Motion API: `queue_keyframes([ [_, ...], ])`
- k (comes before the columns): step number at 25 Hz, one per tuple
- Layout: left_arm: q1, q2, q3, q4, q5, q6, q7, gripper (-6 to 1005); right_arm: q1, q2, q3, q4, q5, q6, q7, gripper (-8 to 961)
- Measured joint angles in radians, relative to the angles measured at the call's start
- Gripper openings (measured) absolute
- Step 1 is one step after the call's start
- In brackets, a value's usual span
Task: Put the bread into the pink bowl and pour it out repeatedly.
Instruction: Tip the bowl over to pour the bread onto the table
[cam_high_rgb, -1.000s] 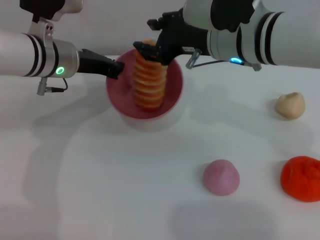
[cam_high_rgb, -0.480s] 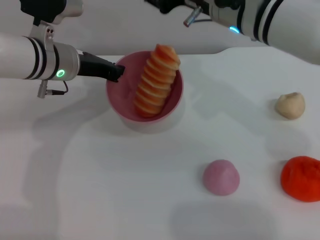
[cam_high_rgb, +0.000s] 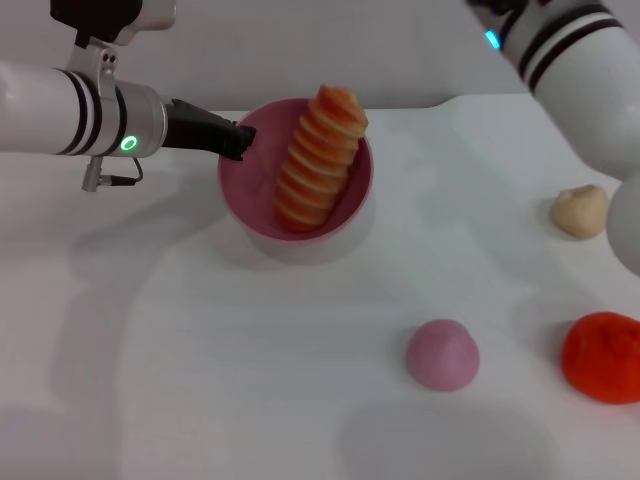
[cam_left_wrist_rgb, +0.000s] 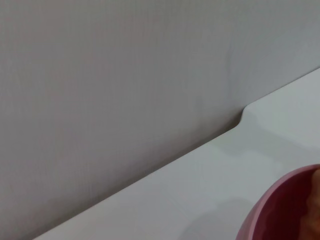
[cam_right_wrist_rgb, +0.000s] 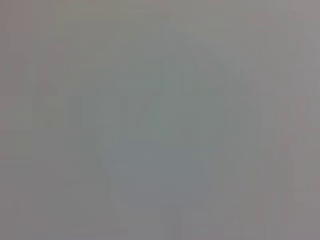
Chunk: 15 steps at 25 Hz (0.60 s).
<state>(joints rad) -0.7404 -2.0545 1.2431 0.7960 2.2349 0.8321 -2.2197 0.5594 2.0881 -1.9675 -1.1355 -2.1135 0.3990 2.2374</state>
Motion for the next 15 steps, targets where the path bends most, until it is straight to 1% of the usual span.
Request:
queue_keyframes([
  [4,-0.001,0.000,0.001,0.000,0.000,-0.001,0.000,47,-0.012,-0.005,0.040,0.096,-0.180,0.131,0.362,540],
  [8,0.000,-0.001,0.001,0.000,0.000,-0.002,0.000,47,-0.018,-0.008,0.061,0.183,-0.324,0.248,0.626,540],
  [11,0.001,-0.001,0.002,0.000,0.000,-0.003,0.000,47,-0.026,-0.012,0.052,0.242,-0.359,0.373,0.709,539],
  [14,0.001,-0.001,0.007,-0.001,0.000,-0.008,0.000,47,-0.039,-0.012,0.024,0.284,-0.361,0.506,0.712,539],
  [15,0.001,-0.001,0.012,-0.001,0.000,-0.013,0.000,47,-0.040,-0.012,0.018,0.293,-0.363,0.524,0.712,539],
])
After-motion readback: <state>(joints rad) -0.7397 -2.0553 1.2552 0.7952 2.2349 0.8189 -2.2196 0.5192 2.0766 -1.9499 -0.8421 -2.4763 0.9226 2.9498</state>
